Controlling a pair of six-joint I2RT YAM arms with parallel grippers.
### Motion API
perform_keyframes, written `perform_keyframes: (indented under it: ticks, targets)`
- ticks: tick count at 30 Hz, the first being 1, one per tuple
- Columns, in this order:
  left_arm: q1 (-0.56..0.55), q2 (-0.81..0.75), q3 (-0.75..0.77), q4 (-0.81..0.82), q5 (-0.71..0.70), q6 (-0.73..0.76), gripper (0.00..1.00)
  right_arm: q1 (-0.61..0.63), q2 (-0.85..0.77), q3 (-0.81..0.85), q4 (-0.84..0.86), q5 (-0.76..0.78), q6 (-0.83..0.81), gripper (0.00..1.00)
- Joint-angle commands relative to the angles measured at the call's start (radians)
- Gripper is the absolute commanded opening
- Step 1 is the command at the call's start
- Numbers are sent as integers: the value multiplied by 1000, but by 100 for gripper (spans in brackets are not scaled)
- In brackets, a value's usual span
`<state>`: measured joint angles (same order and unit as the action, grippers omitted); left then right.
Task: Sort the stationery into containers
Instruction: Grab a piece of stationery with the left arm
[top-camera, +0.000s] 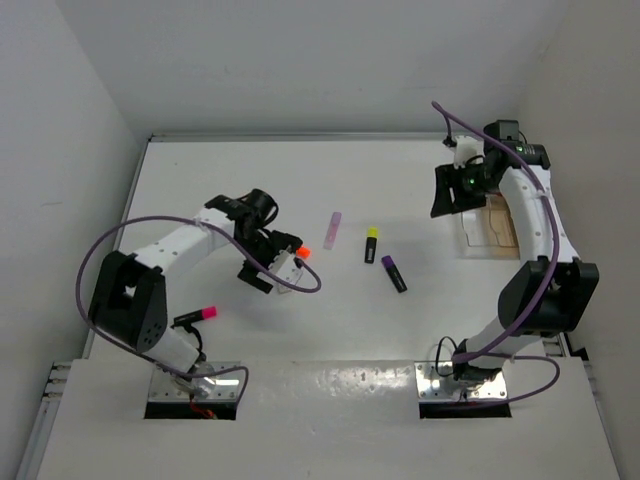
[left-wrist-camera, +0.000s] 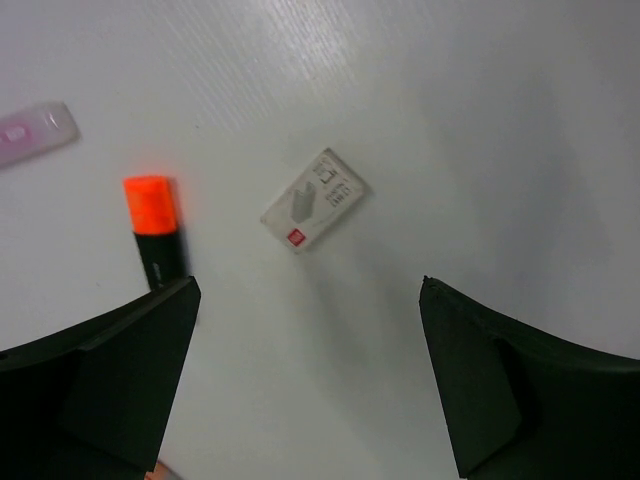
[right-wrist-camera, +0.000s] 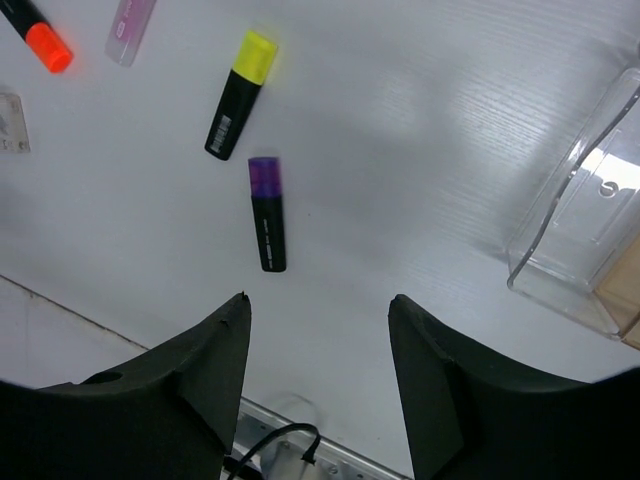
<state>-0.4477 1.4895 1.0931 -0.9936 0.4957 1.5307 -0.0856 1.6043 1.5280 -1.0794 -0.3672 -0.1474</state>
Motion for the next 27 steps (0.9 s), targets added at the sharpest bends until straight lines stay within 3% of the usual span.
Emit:
perform_keyframes:
  ticks: [1,6,18,20,27]
  targets:
    - [-46,81,76,-54,-2,236,98,-32,-9,0,7,-33,26,57]
    - [-97,149,56,29,-66,315,91,-100,26,20,-31,-73,28,57]
    - [-144,242,4,150,-147,335,73,-163,52,32,-66,-114,11,57]
    - [-144,250,1,154,-155,342,67,-166,54,32,-71,-114,6,57]
    - [-140,298,-18,204,-190,339,62,-172,54,27,-85,-128,-3,57]
